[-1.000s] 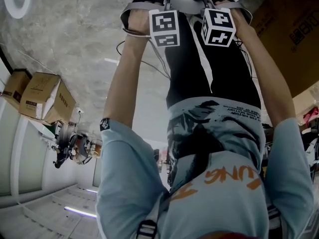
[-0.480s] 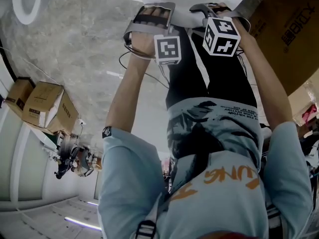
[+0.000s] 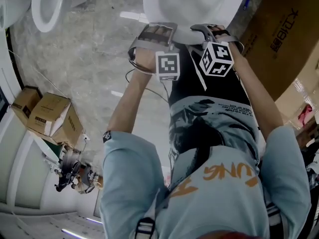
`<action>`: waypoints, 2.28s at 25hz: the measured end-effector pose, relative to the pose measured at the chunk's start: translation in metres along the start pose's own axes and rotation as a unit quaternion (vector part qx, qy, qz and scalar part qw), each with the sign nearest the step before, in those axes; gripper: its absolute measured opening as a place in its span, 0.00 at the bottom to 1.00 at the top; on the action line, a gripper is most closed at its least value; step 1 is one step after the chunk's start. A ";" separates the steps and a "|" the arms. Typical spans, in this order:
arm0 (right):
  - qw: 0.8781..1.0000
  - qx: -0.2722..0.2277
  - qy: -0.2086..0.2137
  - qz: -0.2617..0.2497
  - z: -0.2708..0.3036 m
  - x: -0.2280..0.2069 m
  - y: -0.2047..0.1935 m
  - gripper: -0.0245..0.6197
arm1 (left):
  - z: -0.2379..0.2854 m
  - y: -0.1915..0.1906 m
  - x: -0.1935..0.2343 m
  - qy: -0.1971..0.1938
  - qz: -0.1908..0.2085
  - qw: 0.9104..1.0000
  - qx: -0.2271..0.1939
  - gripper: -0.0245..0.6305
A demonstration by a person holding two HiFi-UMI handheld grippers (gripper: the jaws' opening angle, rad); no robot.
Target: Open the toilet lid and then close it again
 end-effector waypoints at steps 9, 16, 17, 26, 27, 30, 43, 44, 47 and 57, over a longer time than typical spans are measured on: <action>0.996 -0.027 -0.088 0.010 -0.050 0.002 0.021 0.46 | -0.052 0.003 0.036 0.009 -0.027 1.000 -0.008 0.42; 0.987 -0.074 -0.135 0.037 -0.091 -0.013 0.030 0.42 | -0.083 0.002 0.071 0.046 -0.062 0.997 -0.002 0.39; 0.986 -0.079 -0.139 0.041 -0.095 -0.014 0.030 0.41 | -0.085 0.003 0.075 0.050 -0.068 0.996 -0.002 0.39; 0.966 -0.114 -0.219 0.081 -0.161 -0.028 0.042 0.34 | -0.131 0.013 0.125 0.091 -0.117 0.989 -0.014 0.36; 0.963 -0.115 -0.227 0.085 -0.168 -0.031 0.043 0.34 | -0.135 0.014 0.131 0.096 -0.119 0.988 -0.014 0.35; 0.956 -0.114 -0.254 0.096 -0.190 -0.041 0.050 0.31 | -0.148 0.017 0.154 0.110 -0.134 0.984 -0.029 0.35; 0.921 -0.124 -0.338 0.147 -0.249 -0.080 0.069 0.27 | -0.185 0.014 0.231 0.149 -0.154 0.973 -0.086 0.33; 0.918 -0.126 -0.344 0.152 -0.254 -0.084 0.070 0.27 | -0.186 0.013 0.238 0.153 -0.154 0.972 -0.091 0.33; 0.906 -0.131 -0.366 0.167 -0.265 -0.099 0.073 0.27 | -0.190 0.012 0.259 0.161 -0.153 0.969 -0.106 0.33; 0.845 -0.151 -0.453 0.240 -0.298 -0.159 0.074 0.25 | -0.189 0.009 0.332 0.207 -0.144 0.954 -0.163 0.30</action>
Point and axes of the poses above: the fingertips, and each gripper's own axes: z forward along the fingers, x to its left, y out of its top, the point moved 9 cm from there along -z, backward along the fingers, and after that the axes turned 8 degrees about z, right-handed, at the moved point
